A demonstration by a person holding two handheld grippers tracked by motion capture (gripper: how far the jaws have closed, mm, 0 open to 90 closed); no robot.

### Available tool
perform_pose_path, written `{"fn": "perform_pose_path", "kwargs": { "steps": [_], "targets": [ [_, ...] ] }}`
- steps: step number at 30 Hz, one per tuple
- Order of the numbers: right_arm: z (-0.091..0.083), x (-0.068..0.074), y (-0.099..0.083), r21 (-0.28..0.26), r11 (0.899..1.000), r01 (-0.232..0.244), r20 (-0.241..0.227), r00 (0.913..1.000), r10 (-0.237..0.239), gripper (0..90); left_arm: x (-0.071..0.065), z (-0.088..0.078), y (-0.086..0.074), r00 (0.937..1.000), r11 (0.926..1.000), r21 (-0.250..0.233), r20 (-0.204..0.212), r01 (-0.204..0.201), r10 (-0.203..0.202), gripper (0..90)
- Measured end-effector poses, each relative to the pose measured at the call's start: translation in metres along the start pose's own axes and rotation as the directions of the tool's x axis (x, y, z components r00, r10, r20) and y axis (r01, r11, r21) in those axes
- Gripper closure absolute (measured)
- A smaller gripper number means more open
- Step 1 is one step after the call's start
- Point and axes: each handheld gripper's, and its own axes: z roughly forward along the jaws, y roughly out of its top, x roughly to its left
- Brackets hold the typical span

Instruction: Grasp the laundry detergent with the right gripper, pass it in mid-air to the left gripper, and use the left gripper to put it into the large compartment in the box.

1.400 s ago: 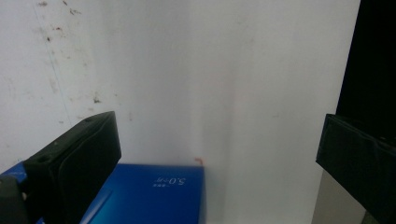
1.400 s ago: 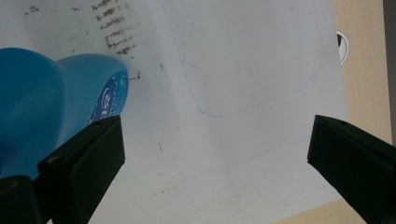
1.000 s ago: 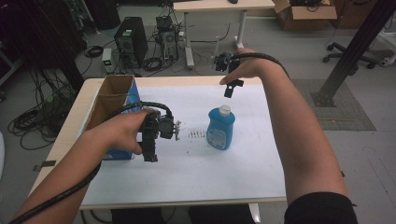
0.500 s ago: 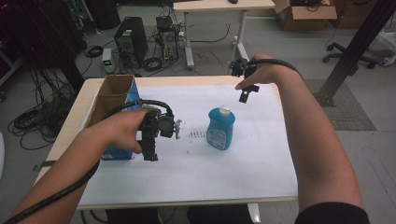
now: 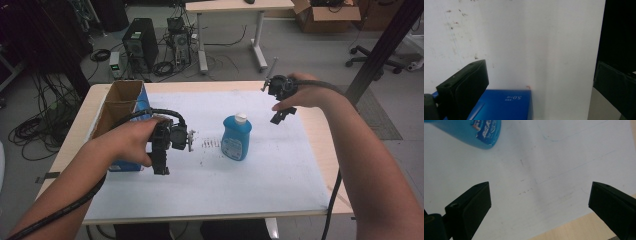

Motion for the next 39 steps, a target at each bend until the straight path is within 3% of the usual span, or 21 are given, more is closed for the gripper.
{"fn": "perform_pose_path", "kwargs": {
  "steps": [4,5,12,18,29,36,37,38,39],
  "targets": [
    [0.005,0.014,-0.01,-0.011,1.0,0.013,0.006,0.9999,-0.013,3.7,-0.002,-0.002,0.002,1.0,0.9999,-0.01,-0.004,-0.005,0.005,0.2],
    [0.009,0.02,-0.014,-0.027,0.999,0.02,-0.01,0.9998,-0.02,4.1,-0.002,-0.003,0.002,0.9999,0.9999,-0.012,-0.007,-0.008,0.008,0.2],
    [0.019,0.037,-0.02,-0.041,0.998,0.036,-0.027,0.9989,-0.037,4.0,-0.003,-0.004,0.002,0.9999,0.9998,-0.017,-0.01,-0.006,0.005,0.2],
    [0.021,0.048,-0.017,-0.033,0.997,0.075,-0.031,0.9966,-0.076,4.1,-0.004,-0.002,0.001,1.0,0.9994,-0.036,0.0,-0.003,0.003,0.2],
    [0.03,0.061,-0.018,-0.06,0.995,0.077,-0.043,0.9959,-0.08,3.8,-0.004,0.0,0.001,1.0,0.9992,-0.04,0.005,-0.008,0.008,0.2],
    [0.042,0.068,-0.023,-0.129,0.99,0.05,-0.057,0.9967,-0.058,3.6,-0.004,-0.001,0.001,0.9999,0.9991,-0.041,0.003,-0.012,0.012,0.2],
    [0.045,0.069,-0.025,-0.172,0.985,0.033,-0.062,0.9971,-0.044,3.8,-0.004,-0.001,0.002,0.9999,0.9991,-0.041,-0.002,-0.012,0.012,0.2],
    [0.045,0.069,-0.025,-0.172,0.985,0.033,-0.062,0.9971,-0.044,3.8,-0.004,-0.001,0.002,0.9999,0.9991,-0.041,-0.002,-0.012,0.012,0.2],
    [0.047,0.07,-0.027,-0.208,0.978,0.017,-0.068,0.9972,-0.032,3.2,-0.004,-0.001,0.002,0.9999,0.9991,-0.041,-0.005,-0.013,0.013,0.2]
  ]
}}
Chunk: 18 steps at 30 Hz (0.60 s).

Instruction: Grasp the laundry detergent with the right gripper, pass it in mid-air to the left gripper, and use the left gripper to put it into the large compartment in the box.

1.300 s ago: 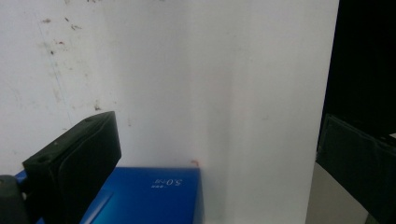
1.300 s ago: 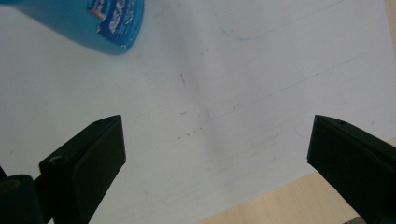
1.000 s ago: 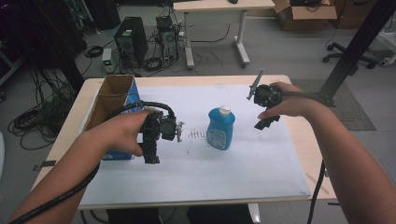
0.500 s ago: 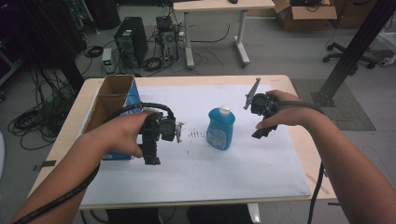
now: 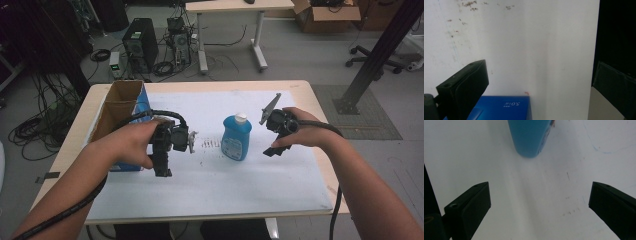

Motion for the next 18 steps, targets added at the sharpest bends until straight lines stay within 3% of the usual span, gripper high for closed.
{"fn": "perform_pose_path", "kwargs": {
  "steps": [2,11,18],
  "targets": [
    [0.004,0.003,-0.003,-0.063,0.998,-0.012,-0.006,0.9999,0.011,3.2,-0.001,0.0,0.002,1.0,1.0,0.003,-0.004,-0.006,0.006,0.2],
    [0.016,0.007,-0.006,-0.134,0.99,-0.033,-0.007,0.9995,0.032,3.2,-0.002,-0.003,0.004,0.9999,0.9999,0.003,-0.007,-0.015,0.015,0.2],
    [0.022,0.012,-0.005,-0.202,0.979,-0.037,0.006,0.9992,0.039,3.0,-0.002,-0.001,0.001,1.0,0.9999,0.009,-0.001,-0.009,0.009,0.2]
  ]
}}
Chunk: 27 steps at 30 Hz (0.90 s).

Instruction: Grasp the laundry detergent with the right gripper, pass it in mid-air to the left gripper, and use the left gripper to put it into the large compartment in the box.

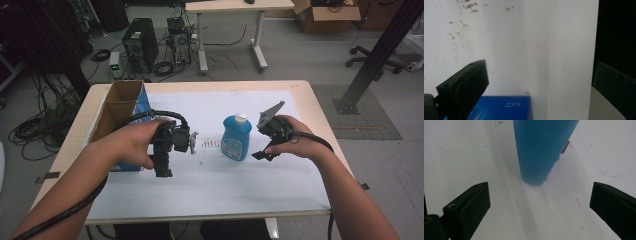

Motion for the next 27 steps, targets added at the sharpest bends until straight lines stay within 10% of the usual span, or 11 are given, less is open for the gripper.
{"fn": "perform_pose_path", "kwargs": {
  "steps": [27],
  "targets": [
    [0.038,0.006,-0.011,-0.276,0.953,-0.126,-0.017,0.9919,0.126,2.1,-0.001,0.002,-0.004,1.0,1.0,0.004,0.004,0.006,-0.006,0.2]
  ]
}}
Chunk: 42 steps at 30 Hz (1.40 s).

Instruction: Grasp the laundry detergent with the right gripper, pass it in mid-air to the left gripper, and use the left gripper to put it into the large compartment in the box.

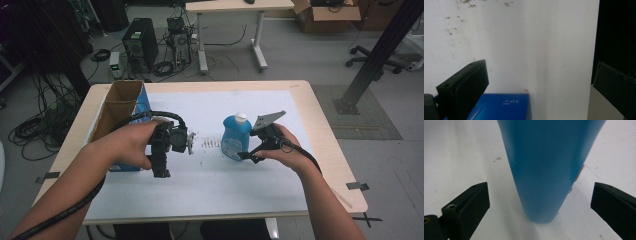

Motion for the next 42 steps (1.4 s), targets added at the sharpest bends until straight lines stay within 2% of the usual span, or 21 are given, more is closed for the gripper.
{"fn": "perform_pose_path", "kwargs": {
  "steps": [6,7,10,18,22,25,27,29,42],
  "targets": [
    [0.003,0.002,0.0,-0.035,0.999,-0.008,0.007,0.9999,0.008,1.8,0.0,0.001,0.001,1.0,1.0,0.006,0.003,-0.003,0.003,0.2],
    [0.005,0.003,0.0,-0.06,0.998,-0.01,0.006,0.9999,0.011,1.7,-0.001,0.0,0.002,1.0,1.0,0.006,0.004,-0.003,0.003,0.2],
    [0.008,0.004,-0.001,-0.085,0.996,-0.022,0.004,0.9998,0.022,1.5,-0.001,0.0,0.002,1.0,1.0,0.007,0.004,-0.006,0.006,0.2],
    [0.014,0.006,-0.003,-0.109,0.993,-0.051,0.003,0.9987,0.051,1.5,-0.002,-0.002,0.003,1.0,0.9999,0.009,0.0,-0.006,0.006,0.1],
    [0.016,0.007,-0.004,-0.144,0.989,-0.044,0.002,0.999,0.044,1.3,-0.003,-0.001,0.003,1.0,0.9999,0.012,0.003,-0.006,0.006,0.2],
    [0.018,0.009,-0.005,-0.171,0.984,-0.055,0.007,0.9983,0.057,1.1,-0.003,-0.001,0.003,1.0,0.9999,0.012,0.004,-0.005,0.005,0.2],
    [0.019,0.009,-0.005,-0.175,0.983,-0.056,0.008,0.9983,0.058,1.1,-0.003,-0.001,0.003,1.0,0.9999,0.014,0.003,-0.008,0.008,0.2],
    [0.021,0.011,-0.004,-0.184,0.981,-0.051,0.034,0.9977,0.058,1.0,-0.003,0.0,0.003,1.0,0.9998,0.015,0.002,-0.009,0.008,0.2],
    [0.027,0.012,-0.004,-0.221,0.973,-0.069,0.035,0.9963,0.079,2.8,-0.003,0.001,0.001,1.0,0.9999,0.015,0.006,-0.004,0.004,0.1]
  ]
}}
